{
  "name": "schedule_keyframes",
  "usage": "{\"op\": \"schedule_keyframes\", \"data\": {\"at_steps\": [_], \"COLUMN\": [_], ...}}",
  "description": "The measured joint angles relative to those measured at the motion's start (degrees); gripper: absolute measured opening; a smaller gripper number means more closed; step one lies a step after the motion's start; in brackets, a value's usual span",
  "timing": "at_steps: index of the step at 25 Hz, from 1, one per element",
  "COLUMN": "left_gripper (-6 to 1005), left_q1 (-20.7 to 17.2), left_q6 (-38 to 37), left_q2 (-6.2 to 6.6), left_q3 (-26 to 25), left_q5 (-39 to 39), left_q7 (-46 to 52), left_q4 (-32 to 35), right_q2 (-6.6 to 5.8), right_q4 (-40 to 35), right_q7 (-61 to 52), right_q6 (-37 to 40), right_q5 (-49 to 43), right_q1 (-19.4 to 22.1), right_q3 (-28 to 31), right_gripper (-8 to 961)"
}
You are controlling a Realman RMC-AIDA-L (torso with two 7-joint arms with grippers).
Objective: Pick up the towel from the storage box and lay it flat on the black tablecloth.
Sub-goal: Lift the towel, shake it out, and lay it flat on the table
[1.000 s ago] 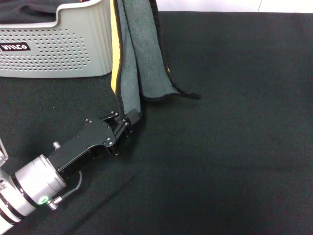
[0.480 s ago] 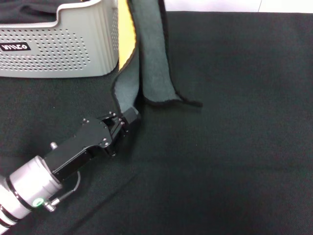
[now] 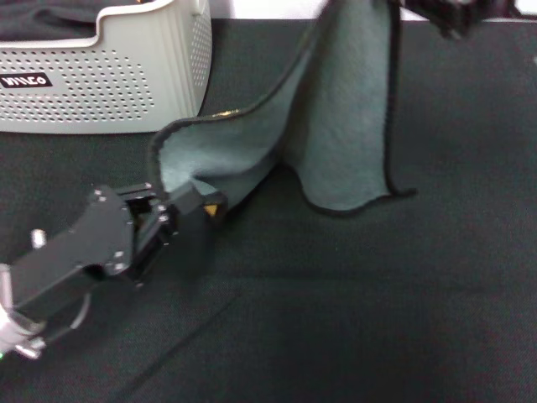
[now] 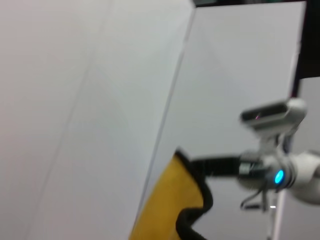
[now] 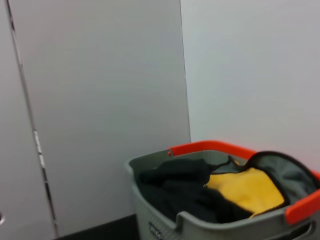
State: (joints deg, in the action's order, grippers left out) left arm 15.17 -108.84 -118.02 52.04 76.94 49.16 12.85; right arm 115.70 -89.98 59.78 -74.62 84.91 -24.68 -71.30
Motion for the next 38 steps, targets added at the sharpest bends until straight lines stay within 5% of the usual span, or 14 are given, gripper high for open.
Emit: {"op": "schedule_keyframes", "data": {"at_steps": [7,14,18,19,20,24,32,38], "left_gripper": [38,37,35,33,32,29,23,21], "left_q1": [0.22,-1.7,-2.36,-2.36,-2.55,-2.71,-3.18,-2.74], "left_q6": [-7.65,-8.03,-8.1,-8.1,-8.15,-8.2,-8.33,-8.54], "left_q2": [3.0,5.43,9.31,9.31,11.76,14.62,17.47,18.5], "left_q3": [0.06,2.6,12.11,12.11,17.79,22.19,22.67,22.72], "left_q5": [0.01,-2.25,-8.52,-8.52,-12.33,-15.47,-16.78,-17.5], "left_q7": [4.95,13.9,16.05,16.05,16.69,18.75,23.96,27.98], "left_q4": [7.0,18.5,21.85,21.85,23.32,25.29,29.53,32.42], "right_q2": [-0.05,-0.01,-0.03,-0.06,-0.08,-0.14,-0.51,-2.31], "right_q4": [5.76,11.6,14.08,14.47,14.9,16.32,17.52,17.15], "right_q7": [6.01,9.5,11.47,11.8,12.23,13.13,13.74,13.36], "right_q6": [-10.47,-18.52,-22.62,-23.41,-24.61,-27.8,-31.01,-31.48], "right_q5": [9.44,14.6,15.8,16.0,16.18,16.65,18.55,24.44], "right_q1": [6.83,8.84,9.02,9.03,9.03,9.24,10.2,11.48], "right_q3": [4.65,6.08,6.52,6.53,6.53,6.5,5.76,1.43], "right_gripper": [6,6,5,5,5,5,5,5]}}
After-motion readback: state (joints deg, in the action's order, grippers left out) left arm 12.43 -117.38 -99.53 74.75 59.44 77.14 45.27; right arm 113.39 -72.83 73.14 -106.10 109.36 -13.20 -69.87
